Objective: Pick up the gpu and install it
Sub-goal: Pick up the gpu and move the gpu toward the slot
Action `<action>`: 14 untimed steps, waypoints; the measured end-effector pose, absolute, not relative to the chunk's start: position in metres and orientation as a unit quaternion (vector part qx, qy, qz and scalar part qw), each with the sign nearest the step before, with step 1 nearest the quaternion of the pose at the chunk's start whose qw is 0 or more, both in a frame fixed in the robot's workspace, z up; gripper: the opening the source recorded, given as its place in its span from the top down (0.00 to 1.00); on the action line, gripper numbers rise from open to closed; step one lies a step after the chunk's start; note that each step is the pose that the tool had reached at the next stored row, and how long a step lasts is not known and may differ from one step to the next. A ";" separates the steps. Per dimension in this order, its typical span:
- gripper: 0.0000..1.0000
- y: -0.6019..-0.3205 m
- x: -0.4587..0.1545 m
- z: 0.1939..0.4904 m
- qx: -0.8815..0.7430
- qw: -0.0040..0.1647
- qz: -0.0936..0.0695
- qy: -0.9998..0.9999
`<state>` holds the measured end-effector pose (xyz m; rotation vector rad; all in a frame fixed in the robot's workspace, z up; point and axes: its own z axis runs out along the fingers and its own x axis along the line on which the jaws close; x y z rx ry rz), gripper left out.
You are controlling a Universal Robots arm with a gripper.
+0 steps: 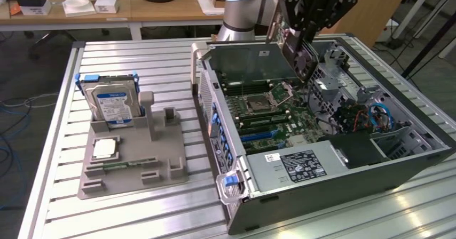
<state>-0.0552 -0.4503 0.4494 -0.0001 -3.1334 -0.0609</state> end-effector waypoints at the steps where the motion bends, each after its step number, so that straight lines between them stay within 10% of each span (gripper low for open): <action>1: 0.74 -0.450 -0.055 0.448 0.000 0.004 -0.019 -1.000; 14: 0.74 -0.448 -0.051 0.425 0.000 0.004 -0.019 -1.000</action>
